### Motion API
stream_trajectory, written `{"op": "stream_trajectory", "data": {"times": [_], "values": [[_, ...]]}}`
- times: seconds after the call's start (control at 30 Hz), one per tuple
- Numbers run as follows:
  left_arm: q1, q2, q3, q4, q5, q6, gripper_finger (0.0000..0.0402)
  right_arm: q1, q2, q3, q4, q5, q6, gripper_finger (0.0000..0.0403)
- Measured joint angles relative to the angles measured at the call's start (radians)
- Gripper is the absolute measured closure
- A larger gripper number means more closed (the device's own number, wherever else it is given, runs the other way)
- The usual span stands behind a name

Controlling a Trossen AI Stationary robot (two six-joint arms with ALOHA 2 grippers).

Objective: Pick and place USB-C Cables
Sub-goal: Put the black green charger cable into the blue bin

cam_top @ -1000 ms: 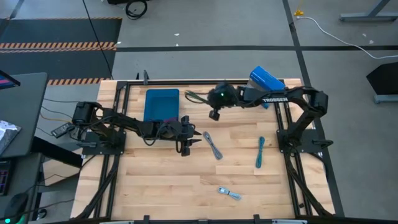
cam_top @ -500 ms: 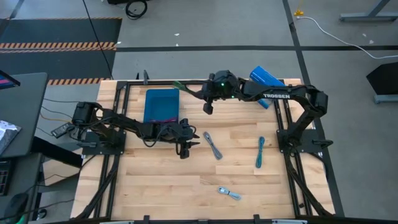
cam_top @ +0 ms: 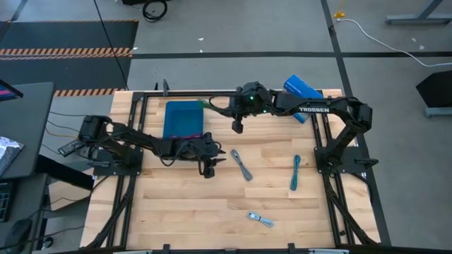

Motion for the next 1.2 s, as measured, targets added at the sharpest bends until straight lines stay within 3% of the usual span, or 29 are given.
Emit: {"op": "stream_trajectory", "data": {"times": [0.27,0.47,0.6,0.83,1.03,1.2], "values": [[0.001,-0.256,0.000,-0.222,-0.352,0.139,0.0269,0.019,0.000,0.000,-0.200,0.025,-0.059,0.0383],[0.001,-0.347,0.001,-0.257,-0.430,0.299,0.0259,0.051,0.000,0.000,-0.195,0.008,-0.069,0.0383],[0.001,-0.343,0.001,-0.311,-0.489,0.342,0.0224,0.065,0.000,0.000,-0.187,0.007,-0.068,0.0383],[-0.005,-0.337,-0.001,-0.291,-0.710,0.487,0.0137,0.068,0.000,0.000,-0.187,-0.005,-0.064,0.0383],[-0.028,-0.338,0.000,-0.176,-0.745,0.653,0.0100,0.068,0.000,0.000,-0.189,-0.010,-0.044,0.0383],[-0.012,-0.338,0.000,-0.183,-0.674,0.680,0.0098,0.072,0.000,0.000,-0.189,-0.031,-0.038,0.0383]]}}
